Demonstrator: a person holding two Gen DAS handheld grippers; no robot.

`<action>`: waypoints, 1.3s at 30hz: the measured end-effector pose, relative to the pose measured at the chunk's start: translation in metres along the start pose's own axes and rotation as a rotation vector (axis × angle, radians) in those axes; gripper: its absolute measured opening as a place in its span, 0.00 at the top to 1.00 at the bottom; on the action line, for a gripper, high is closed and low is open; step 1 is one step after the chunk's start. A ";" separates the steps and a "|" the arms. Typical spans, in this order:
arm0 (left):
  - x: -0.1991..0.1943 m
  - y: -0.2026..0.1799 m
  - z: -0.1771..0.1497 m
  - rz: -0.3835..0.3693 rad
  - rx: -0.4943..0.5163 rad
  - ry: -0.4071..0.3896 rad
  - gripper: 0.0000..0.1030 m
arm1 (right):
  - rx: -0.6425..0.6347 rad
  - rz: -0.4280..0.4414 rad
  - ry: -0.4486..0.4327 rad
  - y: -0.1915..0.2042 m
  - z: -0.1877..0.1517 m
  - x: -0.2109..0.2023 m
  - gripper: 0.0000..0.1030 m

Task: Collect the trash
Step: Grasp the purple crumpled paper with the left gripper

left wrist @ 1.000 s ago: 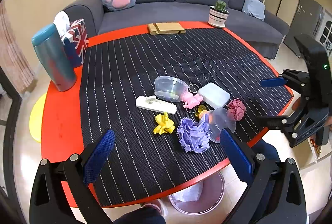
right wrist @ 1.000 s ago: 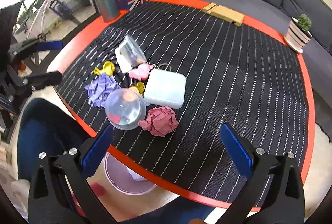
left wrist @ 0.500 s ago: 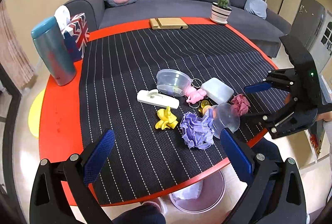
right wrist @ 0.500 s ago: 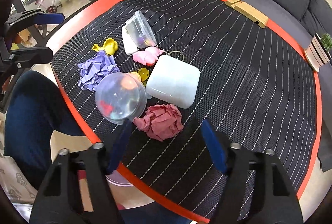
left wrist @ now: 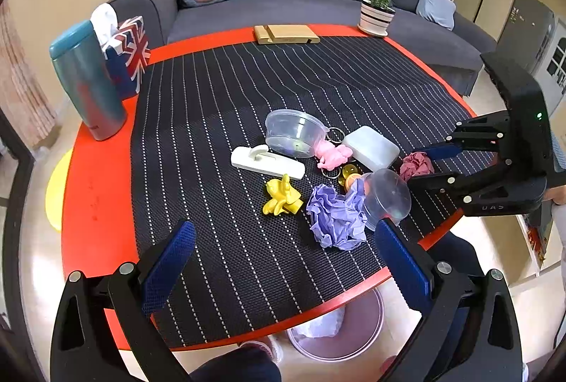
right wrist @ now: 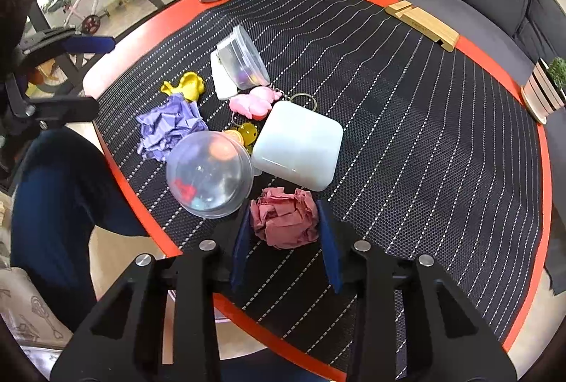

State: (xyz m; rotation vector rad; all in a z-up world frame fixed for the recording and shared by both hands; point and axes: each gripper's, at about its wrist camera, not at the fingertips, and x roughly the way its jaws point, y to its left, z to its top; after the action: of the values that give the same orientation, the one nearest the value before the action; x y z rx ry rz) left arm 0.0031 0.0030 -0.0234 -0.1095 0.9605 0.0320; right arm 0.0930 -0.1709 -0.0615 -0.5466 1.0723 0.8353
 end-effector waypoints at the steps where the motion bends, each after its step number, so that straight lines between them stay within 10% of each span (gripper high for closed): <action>1: 0.001 0.000 0.000 0.002 0.003 -0.001 0.06 | 0.011 0.006 -0.005 0.000 0.000 -0.003 0.65; 31: 0.055 -0.014 0.010 -0.052 0.057 0.125 0.06 | 0.137 0.008 -0.062 -0.009 -0.016 -0.034 0.65; 39: 0.060 -0.016 0.009 -0.071 0.058 0.134 0.34 | 0.145 0.009 -0.064 -0.010 -0.017 -0.034 0.65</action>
State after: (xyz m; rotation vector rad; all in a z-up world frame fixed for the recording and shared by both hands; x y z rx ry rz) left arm 0.0458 -0.0135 -0.0668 -0.0935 1.0899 -0.0691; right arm 0.0841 -0.2006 -0.0371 -0.3906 1.0677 0.7714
